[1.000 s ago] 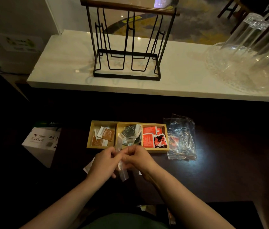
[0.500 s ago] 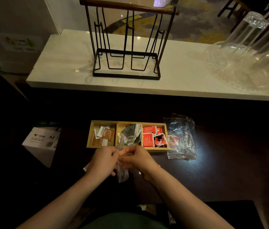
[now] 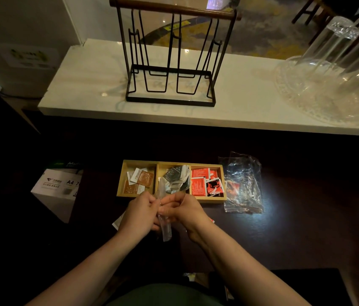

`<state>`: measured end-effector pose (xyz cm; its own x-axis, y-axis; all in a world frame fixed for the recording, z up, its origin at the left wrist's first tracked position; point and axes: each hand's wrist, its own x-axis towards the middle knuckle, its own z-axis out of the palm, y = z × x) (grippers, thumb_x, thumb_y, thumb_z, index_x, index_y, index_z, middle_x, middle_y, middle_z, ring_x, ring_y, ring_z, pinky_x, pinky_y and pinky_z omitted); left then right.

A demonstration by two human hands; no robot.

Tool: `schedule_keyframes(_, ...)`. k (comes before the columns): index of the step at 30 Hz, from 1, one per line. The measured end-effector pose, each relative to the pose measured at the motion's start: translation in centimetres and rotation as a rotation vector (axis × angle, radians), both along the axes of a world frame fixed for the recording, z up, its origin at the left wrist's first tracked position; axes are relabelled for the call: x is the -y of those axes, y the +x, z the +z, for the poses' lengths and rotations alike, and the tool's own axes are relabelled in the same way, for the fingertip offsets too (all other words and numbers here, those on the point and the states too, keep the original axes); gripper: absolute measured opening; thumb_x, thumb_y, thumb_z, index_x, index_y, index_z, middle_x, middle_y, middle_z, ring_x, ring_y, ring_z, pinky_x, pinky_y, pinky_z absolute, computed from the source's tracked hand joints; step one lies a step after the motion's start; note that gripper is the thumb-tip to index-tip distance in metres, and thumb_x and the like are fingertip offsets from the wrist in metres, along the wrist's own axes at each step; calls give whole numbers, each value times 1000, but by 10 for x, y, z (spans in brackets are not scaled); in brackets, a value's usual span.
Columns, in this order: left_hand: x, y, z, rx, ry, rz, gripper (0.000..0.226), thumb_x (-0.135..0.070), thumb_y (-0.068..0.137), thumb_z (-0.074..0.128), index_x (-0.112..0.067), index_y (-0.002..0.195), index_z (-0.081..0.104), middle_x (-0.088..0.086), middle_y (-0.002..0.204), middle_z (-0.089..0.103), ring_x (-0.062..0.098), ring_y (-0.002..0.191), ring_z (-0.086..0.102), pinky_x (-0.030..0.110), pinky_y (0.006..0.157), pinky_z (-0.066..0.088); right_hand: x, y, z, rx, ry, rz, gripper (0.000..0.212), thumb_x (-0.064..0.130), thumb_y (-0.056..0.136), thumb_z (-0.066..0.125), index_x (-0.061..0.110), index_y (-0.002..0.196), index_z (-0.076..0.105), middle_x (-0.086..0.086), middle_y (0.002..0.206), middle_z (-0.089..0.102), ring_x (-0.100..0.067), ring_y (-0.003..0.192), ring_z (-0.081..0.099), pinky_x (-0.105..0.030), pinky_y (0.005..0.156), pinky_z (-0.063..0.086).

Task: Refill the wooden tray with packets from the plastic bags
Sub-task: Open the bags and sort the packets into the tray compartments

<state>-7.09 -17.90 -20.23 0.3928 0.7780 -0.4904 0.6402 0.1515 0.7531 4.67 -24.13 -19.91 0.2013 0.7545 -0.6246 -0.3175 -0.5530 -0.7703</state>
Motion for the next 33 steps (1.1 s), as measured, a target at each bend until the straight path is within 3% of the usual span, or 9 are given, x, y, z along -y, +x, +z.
schedule_keyframes(5, 2, 1, 1, -78, 123, -31, 17, -25, 98, 45, -20, 82, 51, 5, 77, 68, 19, 59, 69, 38, 52, 60, 0, 0, 1, -11, -7, -32, 16, -7, 85, 60, -5, 100, 64, -6, 74, 63, -11, 64, 58, -18, 57, 49)
schedule_keyframes(9, 5, 4, -4, -159, 276, -98, 23, -24, 99, 41, -22, 77, 47, -4, 79, 53, 20, 69, 57, 41, 61, 56, 0, -2, 0, 70, -24, -59, 17, -1, 88, 59, -2, 104, 65, -8, 85, 66, -13, 74, 62, -20, 63, 52)
schedule_keyframes(13, 9, 8, -8, -20, 113, -88, 22, -22, 99, 41, -11, 81, 48, 8, 68, 52, 15, 45, 49, 17, 35, 38, 0, -3, -4, 361, 8, -21, 16, 13, 92, 58, 0, 99, 66, -12, 88, 67, -16, 75, 63, -23, 64, 53)
schedule_keyframes(18, 14, 11, -7, 105, -32, 55, 21, -21, 99, 38, -12, 84, 50, 8, 67, 49, 15, 47, 47, 23, 33, 39, -1, -3, -4, 558, 43, 30, 12, 15, 89, 62, 5, 90, 68, -11, 84, 68, -24, 80, 66, -37, 77, 54)
schedule_keyframes(22, 23, 12, -9, -2, 21, 52, 29, -44, 98, 35, -20, 103, 51, 0, 69, 52, 10, 43, 53, 17, 33, 37, 0, -9, -6, 700, 104, 93, 9, 13, 86, 64, 8, 92, 69, -1, 83, 67, -7, 72, 61, -12, 64, 48)
schedule_keyframes(24, 24, 12, -11, -8, 75, 72, 28, -39, 100, 33, -19, 101, 52, 1, 71, 53, 12, 45, 53, 17, 32, 36, 0, -11, -7, 685, 121, 73, 7, 13, 85, 66, 8, 90, 69, 0, 83, 68, -7, 73, 61, -12, 66, 49)
schedule_keyframes(28, 22, 12, -13, -33, 228, 43, 26, -27, 102, 31, -16, 86, 49, 7, 74, 58, 20, 53, 53, 31, 47, 41, -2, -9, -7, 413, 52, -11, 8, 11, 87, 64, 6, 92, 67, -7, 84, 67, -19, 80, 64, -36, 79, 56)
schedule_keyframes(31, 22, 12, -13, -27, 246, -13, 26, -26, 102, 32, -12, 88, 49, 10, 74, 58, 20, 54, 51, 33, 50, 39, -3, -7, -8, 286, 2, -25, 6, 10, 90, 60, 10, 91, 65, -5, 85, 65, -18, 81, 62, -35, 76, 55)
schedule_keyframes(33, 21, 11, -12, 2, 225, -44, 26, -25, 102, 32, -10, 89, 49, 10, 71, 55, 17, 51, 49, 28, 45, 37, -3, -3, -9, 236, -17, -12, 7, 11, 91, 58, 12, 90, 64, -3, 83, 64, -14, 76, 62, -25, 65, 53)
